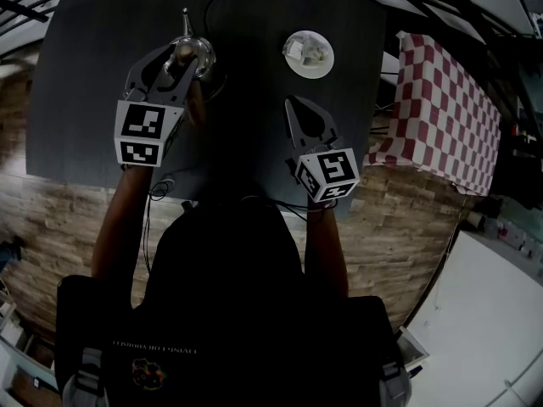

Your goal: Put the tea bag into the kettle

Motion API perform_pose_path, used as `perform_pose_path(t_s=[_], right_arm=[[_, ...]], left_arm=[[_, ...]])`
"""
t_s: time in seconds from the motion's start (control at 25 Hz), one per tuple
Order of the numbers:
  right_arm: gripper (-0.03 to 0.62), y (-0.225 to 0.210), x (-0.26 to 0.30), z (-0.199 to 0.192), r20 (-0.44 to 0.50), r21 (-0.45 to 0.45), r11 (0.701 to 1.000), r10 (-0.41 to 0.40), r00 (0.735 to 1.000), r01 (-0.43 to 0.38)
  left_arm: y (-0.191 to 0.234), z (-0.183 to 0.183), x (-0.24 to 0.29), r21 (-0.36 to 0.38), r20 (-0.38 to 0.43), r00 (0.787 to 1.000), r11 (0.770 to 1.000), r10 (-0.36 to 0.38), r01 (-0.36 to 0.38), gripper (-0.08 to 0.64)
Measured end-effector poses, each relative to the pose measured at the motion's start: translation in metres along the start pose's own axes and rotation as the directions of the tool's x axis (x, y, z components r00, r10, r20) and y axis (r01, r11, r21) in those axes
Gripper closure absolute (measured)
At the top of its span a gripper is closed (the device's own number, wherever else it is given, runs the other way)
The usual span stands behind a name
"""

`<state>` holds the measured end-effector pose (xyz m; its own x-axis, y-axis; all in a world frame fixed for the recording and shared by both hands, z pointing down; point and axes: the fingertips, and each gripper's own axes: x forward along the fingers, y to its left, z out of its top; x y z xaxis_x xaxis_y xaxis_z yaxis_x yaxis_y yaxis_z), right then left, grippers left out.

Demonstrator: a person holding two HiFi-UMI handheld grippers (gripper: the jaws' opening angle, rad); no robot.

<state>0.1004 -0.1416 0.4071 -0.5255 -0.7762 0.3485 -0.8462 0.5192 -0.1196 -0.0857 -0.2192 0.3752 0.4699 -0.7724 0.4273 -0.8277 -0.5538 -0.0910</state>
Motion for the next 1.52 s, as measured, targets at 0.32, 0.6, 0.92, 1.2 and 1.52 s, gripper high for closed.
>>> perform_pose_path(t_s=[0.32,0.6,0.92,1.2,1.52], right_arm=[[0.578,0.022,-0.008,0.017,0.037,-0.006,0.999,0.044,0.998,-0.044],[0.578,0.063,-0.021,0.026,0.071,0.044,0.990,0.127,0.989,-0.131],[0.578,0.115,-0.039,0.016,0.059,0.057,0.978,0.198,0.979,-0.201],[0.578,0.158,-0.056,0.015,0.068,0.035,0.976,0.211,0.975,-0.214],[0.578,0.189,-0.084,0.007,0.110,0.053,0.980,0.185,0.976,-0.192]], left_arm=[[0.002,0.010,-0.042,-0.015,0.089,0.995,0.999,0.053,-0.052,0.544],[-0.031,-0.013,-0.085,-0.027,0.069,0.998,1.000,-0.012,0.014,0.554],[-0.074,-0.052,-0.122,-0.072,0.002,0.995,0.993,-0.095,0.095,0.554],[-0.093,-0.066,-0.157,-0.077,0.005,0.990,0.988,-0.138,0.138,0.554],[-0.121,-0.099,-0.176,-0.089,0.010,0.973,0.969,-0.230,0.230,0.554]])
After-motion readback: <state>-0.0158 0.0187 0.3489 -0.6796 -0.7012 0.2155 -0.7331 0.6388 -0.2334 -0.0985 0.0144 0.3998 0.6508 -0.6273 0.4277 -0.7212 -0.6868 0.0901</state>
